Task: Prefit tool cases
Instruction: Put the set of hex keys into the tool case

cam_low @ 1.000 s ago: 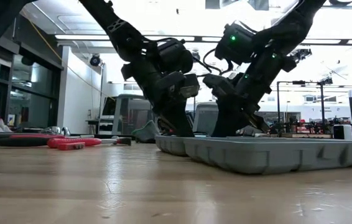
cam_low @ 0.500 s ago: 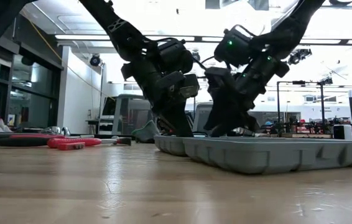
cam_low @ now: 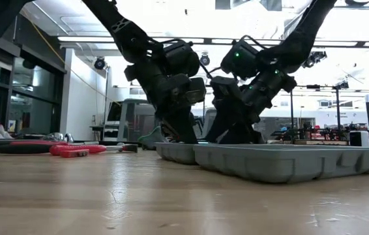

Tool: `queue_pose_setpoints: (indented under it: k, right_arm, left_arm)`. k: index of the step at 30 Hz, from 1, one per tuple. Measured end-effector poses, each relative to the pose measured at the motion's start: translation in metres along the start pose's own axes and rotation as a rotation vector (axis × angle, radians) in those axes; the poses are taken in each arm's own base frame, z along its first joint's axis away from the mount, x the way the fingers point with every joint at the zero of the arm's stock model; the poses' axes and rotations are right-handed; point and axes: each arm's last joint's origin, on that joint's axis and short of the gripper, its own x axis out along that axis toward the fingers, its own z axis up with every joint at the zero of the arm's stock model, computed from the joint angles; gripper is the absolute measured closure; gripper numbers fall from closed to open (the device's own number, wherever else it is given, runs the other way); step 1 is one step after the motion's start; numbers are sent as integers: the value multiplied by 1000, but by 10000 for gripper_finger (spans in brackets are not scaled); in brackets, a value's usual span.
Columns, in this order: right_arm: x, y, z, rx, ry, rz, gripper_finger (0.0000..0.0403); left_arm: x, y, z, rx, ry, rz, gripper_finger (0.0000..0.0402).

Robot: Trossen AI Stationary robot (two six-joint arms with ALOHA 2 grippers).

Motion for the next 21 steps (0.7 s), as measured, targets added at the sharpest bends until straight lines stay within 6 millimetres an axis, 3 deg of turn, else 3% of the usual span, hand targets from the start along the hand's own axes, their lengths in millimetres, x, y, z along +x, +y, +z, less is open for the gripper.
queue_pose_setpoints:
  k: [4, 10, 15, 21]
  right_arm:
    - [2, 2, -2, -9, -1, 1, 274]
    - [2, 4, -4, -16, 48, 77, 388]
    - [2, 5, -3, 6, 57, 101, 365]
    - [1, 6, -3, 44, 61, 107, 394]
  left_arm:
    - [0, 0, 0, 2, 3, -4, 402]
    - [0, 0, 0, 6, -1, -8, 401]
    - [0, 0, 0, 2, -2, -5, 401]
    - [0, 0, 0, -5, -1, -11, 401]
